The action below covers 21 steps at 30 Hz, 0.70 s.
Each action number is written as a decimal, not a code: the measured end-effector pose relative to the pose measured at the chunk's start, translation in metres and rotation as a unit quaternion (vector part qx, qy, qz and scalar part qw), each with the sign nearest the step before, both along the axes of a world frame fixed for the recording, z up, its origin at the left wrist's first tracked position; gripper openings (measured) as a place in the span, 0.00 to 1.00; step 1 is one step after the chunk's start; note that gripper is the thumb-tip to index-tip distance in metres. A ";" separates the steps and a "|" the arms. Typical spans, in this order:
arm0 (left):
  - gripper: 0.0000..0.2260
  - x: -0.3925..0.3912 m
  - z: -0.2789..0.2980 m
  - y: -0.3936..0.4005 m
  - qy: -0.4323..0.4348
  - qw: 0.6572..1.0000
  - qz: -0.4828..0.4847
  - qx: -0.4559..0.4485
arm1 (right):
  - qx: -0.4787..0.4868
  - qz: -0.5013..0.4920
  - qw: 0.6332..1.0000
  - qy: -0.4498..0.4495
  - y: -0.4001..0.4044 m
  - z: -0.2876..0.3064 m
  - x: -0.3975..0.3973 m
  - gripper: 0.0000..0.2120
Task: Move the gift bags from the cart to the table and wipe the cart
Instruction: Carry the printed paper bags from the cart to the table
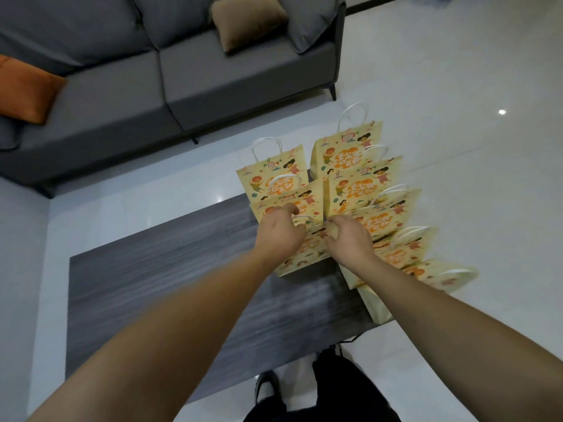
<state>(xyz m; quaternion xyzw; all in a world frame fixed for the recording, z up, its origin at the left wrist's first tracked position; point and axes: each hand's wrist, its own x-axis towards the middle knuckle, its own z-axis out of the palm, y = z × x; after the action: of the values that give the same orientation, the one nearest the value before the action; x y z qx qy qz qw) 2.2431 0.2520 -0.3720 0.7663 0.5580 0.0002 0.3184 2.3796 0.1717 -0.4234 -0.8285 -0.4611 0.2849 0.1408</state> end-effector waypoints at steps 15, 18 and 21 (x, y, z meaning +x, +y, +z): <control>0.20 -0.078 0.082 -0.054 -0.058 0.984 -0.123 0.114 | 0.028 -0.082 0.993 -0.084 -0.095 0.107 -0.081 0.29; 0.21 -0.086 0.088 -0.073 -0.066 0.977 -0.161 0.123 | 0.041 -0.113 0.988 -0.096 -0.124 0.121 -0.096 0.28; 0.22 -0.083 0.100 -0.099 -0.073 0.968 -0.199 0.133 | 0.051 -0.157 0.982 -0.092 -0.161 0.134 -0.108 0.28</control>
<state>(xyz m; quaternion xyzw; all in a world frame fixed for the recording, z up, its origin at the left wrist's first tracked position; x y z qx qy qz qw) 2.1599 0.1528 -0.2723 0.8954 0.3642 0.0665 0.2474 2.2713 0.0103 -0.2892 -0.9048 -0.3505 0.1582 0.1827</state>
